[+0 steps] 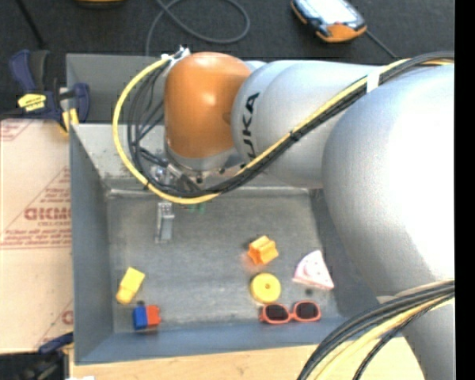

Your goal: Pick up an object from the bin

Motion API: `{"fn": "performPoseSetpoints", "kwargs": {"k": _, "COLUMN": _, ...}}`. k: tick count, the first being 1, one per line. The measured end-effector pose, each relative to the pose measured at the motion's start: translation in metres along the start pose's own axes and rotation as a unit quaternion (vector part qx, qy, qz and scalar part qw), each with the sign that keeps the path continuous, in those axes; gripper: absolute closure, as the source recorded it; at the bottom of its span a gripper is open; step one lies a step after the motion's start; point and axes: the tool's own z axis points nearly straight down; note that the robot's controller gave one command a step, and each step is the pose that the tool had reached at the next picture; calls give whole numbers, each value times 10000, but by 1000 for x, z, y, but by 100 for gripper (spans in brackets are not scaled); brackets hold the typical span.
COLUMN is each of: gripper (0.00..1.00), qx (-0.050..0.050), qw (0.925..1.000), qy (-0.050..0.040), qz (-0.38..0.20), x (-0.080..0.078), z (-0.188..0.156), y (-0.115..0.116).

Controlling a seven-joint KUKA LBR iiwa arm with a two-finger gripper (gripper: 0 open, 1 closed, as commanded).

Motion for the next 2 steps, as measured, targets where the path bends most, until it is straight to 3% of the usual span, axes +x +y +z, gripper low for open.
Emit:
{"fn": "performPoseSetpoints", "kwargs": {"k": 1, "gripper": 0, "qx": -7, "qw": 10000, "qy": -36, "qz": 19, "x": -2, "z": -5, "y": -1}}
{"fn": "performPoseSetpoints", "kwargs": {"k": 2, "gripper": 0, "qx": 4, "qw": 9853, "qy": -61, "qz": -1705, "x": 28, "z": 57, "y": 32}}
